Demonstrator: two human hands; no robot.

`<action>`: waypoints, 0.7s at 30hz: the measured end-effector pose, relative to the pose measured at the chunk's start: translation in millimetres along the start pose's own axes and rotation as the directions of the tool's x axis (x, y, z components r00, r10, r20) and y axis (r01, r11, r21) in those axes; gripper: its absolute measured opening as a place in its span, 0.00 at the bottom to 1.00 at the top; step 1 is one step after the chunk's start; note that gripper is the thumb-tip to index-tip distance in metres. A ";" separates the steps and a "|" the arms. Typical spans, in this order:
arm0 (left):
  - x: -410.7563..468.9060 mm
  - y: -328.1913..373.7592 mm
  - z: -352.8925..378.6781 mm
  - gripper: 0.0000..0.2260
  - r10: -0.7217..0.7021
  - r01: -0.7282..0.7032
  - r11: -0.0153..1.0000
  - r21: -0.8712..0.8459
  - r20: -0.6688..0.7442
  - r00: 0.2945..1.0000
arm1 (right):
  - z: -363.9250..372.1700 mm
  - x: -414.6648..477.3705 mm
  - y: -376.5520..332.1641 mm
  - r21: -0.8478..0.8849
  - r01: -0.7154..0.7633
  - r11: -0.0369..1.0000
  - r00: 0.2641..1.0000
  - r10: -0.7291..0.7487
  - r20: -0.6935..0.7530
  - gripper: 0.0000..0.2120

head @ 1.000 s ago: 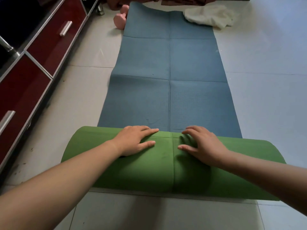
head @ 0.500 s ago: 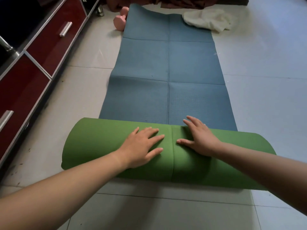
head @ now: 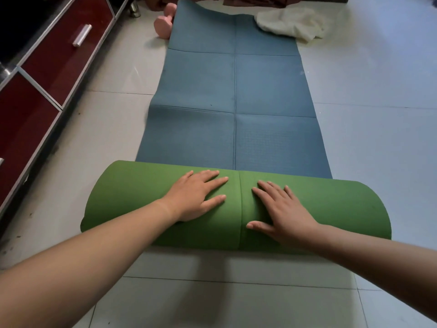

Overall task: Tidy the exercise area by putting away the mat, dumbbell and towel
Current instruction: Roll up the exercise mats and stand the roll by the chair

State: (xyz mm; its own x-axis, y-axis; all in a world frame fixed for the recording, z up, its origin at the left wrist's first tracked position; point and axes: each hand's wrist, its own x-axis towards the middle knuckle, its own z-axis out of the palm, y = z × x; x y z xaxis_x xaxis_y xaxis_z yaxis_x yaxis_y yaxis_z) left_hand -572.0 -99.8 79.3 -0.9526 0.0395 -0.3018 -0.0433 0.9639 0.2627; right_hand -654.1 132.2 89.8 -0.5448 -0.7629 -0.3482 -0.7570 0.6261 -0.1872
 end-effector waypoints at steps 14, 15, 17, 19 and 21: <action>-15.6 2.4 2.7 0.40 -0.003 0.008 0.993 0.115 -0.041 0.999 | -22.4 31.7 6.5 0.074 0.002 0.997 0.998 0.003 -0.064 0.41; -12.5 1.2 2.2 0.40 -0.006 0.010 0.993 0.119 -0.038 0.999 | -22.3 31.5 5.1 0.076 -0.001 0.997 0.997 0.007 -0.075 0.39; -6.0 -1.1 -1.3 0.39 -0.011 0.015 0.993 0.119 -0.031 0.999 | -19.6 28.0 0.9 0.049 0.003 0.999 0.997 0.001 -0.076 0.43; 0.9 -3.5 -6.5 0.36 -0.025 0.028 0.993 0.114 -0.026 0.999 | -15.5 23.6 -1.0 0.021 0.005 1.000 0.998 -0.004 -0.057 0.44; 7.2 -4.3 -9.9 0.34 -0.040 0.044 0.992 0.122 -0.035 0.999 | -15.4 23.1 0.9 0.003 0.003 1.000 0.998 -0.003 -0.060 0.42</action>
State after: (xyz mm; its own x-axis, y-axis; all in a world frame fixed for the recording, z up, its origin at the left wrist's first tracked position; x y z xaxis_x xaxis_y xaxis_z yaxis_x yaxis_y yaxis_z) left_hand -581.7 -106.3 85.1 -0.9600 -0.0079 -0.2798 -0.0477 0.9896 0.1355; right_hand -672.9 112.7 95.7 -0.5629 -0.7731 -0.2923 -0.7576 0.6240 -0.1913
